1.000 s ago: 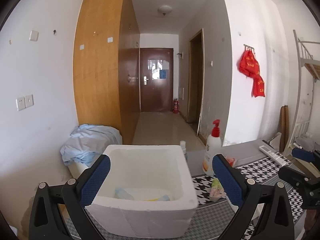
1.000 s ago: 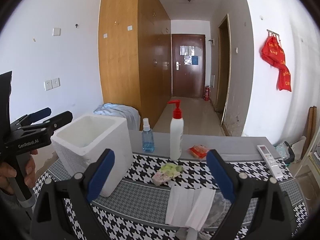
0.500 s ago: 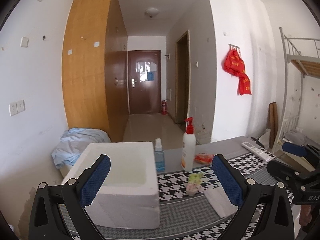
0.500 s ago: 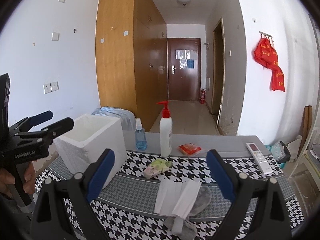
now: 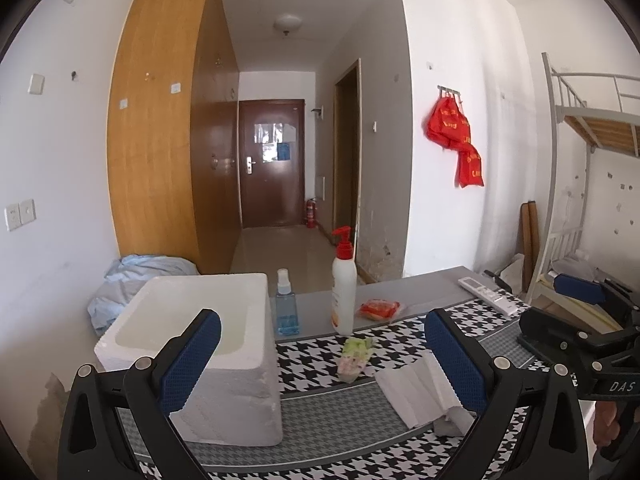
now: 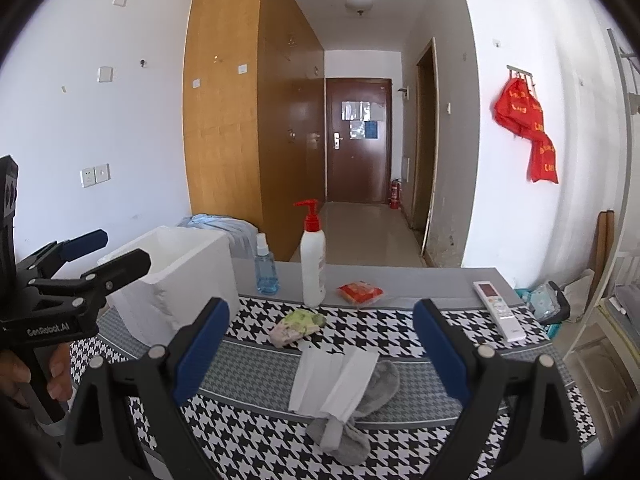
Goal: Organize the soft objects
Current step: 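Move both tools toward the green tissue pack and white paper tissues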
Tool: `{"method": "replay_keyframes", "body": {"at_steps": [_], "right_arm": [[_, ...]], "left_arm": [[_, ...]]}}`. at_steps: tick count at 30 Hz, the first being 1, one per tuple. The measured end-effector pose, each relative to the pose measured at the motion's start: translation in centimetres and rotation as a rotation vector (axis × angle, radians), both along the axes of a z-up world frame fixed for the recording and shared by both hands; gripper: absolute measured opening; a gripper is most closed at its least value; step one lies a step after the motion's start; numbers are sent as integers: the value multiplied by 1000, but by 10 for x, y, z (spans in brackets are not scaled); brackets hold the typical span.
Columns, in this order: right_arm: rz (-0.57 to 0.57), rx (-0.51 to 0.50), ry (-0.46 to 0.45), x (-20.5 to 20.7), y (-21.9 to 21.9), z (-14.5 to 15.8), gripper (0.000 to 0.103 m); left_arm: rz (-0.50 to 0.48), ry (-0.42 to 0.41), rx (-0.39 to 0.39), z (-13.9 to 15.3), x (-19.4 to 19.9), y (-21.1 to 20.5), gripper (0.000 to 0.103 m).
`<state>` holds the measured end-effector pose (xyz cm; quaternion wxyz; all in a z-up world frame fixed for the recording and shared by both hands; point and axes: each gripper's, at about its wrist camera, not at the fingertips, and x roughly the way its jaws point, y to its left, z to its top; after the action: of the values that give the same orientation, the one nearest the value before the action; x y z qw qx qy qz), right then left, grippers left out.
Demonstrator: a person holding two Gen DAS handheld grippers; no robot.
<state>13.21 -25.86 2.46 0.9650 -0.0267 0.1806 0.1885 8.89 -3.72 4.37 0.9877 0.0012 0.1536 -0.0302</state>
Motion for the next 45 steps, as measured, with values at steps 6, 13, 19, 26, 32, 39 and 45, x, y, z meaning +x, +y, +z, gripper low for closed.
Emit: {"method": "replay_keyframes", "body": {"at_steps": [6, 13, 19, 26, 32, 39, 45], "right_arm": [[-3, -3, -6, -2, -7, -3, 95], [-14, 0, -6, 2, -16, -6, 95], [-16, -2, 4, 6, -20, -11, 95], [-22, -2, 26, 14, -24, -18, 95], [-18, 1, 37, 20, -25, -22, 95], [-13, -3, 56, 25, -25, -28, 95], [-20, -15, 78, 30, -28, -35, 95]], "left_arm": [[-17, -3, 14, -4, -2, -11, 102], [-27, 13, 18, -10, 8, -19, 102], [-31, 39, 12, -17, 17, -23, 102], [-42, 70, 16, -25, 29, -29, 102], [-48, 90, 14, -32, 36, -30, 102], [-61, 98, 22, -33, 41, -35, 102], [-76, 119, 30, -36, 53, -39, 102]]}}
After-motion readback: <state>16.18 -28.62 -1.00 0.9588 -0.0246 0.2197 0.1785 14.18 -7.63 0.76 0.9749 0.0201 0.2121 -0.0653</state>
